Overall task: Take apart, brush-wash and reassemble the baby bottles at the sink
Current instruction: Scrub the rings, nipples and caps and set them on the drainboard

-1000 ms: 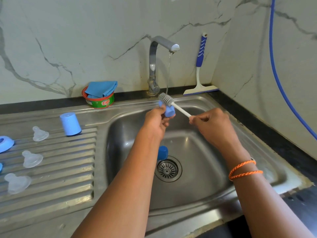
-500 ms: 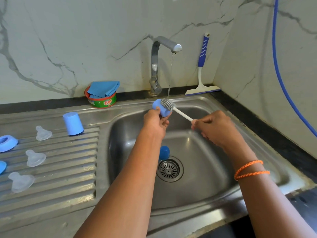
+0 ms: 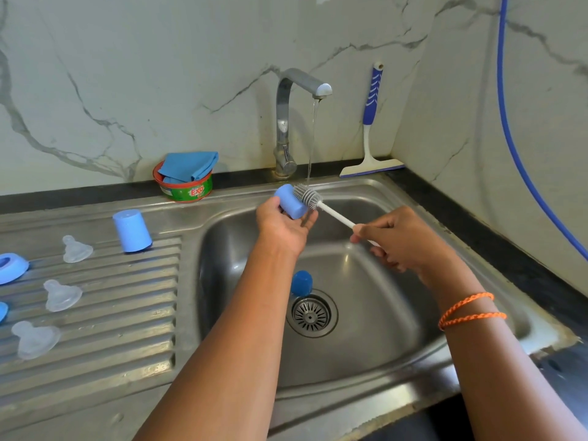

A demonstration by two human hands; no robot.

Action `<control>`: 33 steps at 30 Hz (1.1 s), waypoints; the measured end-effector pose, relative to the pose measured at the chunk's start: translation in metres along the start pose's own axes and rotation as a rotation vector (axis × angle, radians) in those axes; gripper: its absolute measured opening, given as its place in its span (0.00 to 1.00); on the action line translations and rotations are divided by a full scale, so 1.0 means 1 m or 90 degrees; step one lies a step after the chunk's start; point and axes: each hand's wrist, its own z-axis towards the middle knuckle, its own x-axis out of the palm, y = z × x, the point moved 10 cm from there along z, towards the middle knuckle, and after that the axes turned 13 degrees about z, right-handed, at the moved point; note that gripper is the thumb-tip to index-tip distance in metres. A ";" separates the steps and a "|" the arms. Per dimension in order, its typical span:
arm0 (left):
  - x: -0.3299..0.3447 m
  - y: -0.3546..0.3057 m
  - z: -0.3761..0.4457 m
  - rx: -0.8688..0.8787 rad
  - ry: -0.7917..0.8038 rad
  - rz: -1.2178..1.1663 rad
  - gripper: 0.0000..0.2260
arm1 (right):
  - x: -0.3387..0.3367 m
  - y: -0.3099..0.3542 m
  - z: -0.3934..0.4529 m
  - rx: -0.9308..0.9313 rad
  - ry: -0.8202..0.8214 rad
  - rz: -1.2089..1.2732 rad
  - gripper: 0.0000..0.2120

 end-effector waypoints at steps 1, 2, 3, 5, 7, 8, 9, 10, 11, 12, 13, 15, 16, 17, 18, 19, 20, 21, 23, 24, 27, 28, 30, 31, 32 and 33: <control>0.002 0.000 -0.001 -0.002 0.014 0.012 0.20 | 0.001 0.000 0.000 0.002 0.003 0.003 0.13; 0.003 0.000 -0.001 -0.003 0.021 0.031 0.22 | 0.002 0.000 0.000 0.000 0.001 0.004 0.13; 0.003 -0.001 -0.002 -0.002 0.018 0.060 0.23 | 0.002 0.002 0.001 -0.010 -0.010 -0.001 0.13; 0.004 -0.001 -0.003 0.007 0.011 0.126 0.24 | 0.001 0.008 0.003 -0.056 -0.061 -0.024 0.12; 0.014 0.004 -0.006 0.003 0.045 0.154 0.25 | -0.002 0.017 0.002 -0.123 -0.135 -0.061 0.12; 0.019 0.007 -0.009 -0.001 0.060 0.151 0.24 | -0.003 0.020 0.001 -0.146 -0.165 -0.079 0.12; 0.022 0.008 -0.011 -0.004 0.067 0.138 0.24 | -0.003 0.022 0.001 -0.159 -0.180 -0.085 0.13; 0.023 0.009 -0.011 -0.002 0.062 0.120 0.23 | -0.003 0.023 0.002 -0.161 -0.179 -0.076 0.13; 0.022 0.007 -0.010 0.002 0.048 0.102 0.21 | -0.002 0.022 0.003 -0.158 -0.168 -0.060 0.12; 0.020 0.006 -0.008 0.007 0.036 0.083 0.20 | -0.001 0.021 0.004 -0.147 -0.148 -0.045 0.11; 0.018 0.004 -0.006 0.012 0.026 0.062 0.20 | 0.001 0.019 0.005 -0.130 -0.119 -0.027 0.11; 0.013 -0.002 -0.002 0.018 0.008 0.020 0.17 | 0.007 0.013 0.004 -0.083 -0.043 0.013 0.11; 0.010 -0.005 -0.001 0.019 -0.002 -0.002 0.14 | 0.011 0.011 0.002 -0.059 -0.004 0.025 0.11; 0.007 -0.008 -0.002 0.020 -0.011 -0.025 0.12 | 0.014 0.009 -0.001 -0.036 0.032 0.029 0.11; 0.004 -0.011 -0.002 0.021 -0.018 -0.049 0.11 | 0.016 0.006 -0.004 -0.016 0.063 0.026 0.12; 0.001 -0.014 -0.003 0.020 -0.023 -0.076 0.12 | 0.018 0.005 -0.007 -0.001 0.086 0.020 0.12; -0.001 -0.015 -0.002 0.016 -0.028 -0.092 0.14 | 0.018 0.004 -0.009 0.009 0.100 0.016 0.12; -0.003 -0.014 -0.003 0.012 -0.026 -0.090 0.17 | 0.017 0.004 -0.010 0.012 0.103 0.016 0.12; 0.000 -0.012 -0.003 0.011 -0.010 -0.015 0.24 | 0.017 0.005 -0.007 0.001 0.085 0.017 0.12; 0.003 -0.010 -0.004 0.015 0.001 0.036 0.27 | 0.018 0.006 -0.004 -0.010 0.066 0.018 0.12; 0.009 -0.007 -0.006 0.015 0.027 0.142 0.39 | 0.021 0.009 0.002 -0.056 0.001 0.003 0.11; 0.008 -0.006 -0.004 0.014 0.029 0.151 0.42 | 0.022 0.010 0.003 -0.072 -0.013 -0.001 0.11; 0.008 -0.006 -0.001 0.011 0.040 0.147 0.47 | 0.027 0.012 0.005 -0.099 -0.033 0.001 0.11; 0.010 -0.005 -0.001 0.008 0.051 0.142 0.48 | 0.028 0.013 0.005 -0.111 -0.048 -0.003 0.11; 0.014 -0.004 -0.002 0.006 0.062 0.132 0.48 | 0.030 0.015 0.004 -0.124 -0.067 -0.012 0.11; 0.017 -0.003 -0.005 0.007 0.068 0.120 0.48 | 0.031 0.017 0.004 -0.135 -0.085 -0.021 0.12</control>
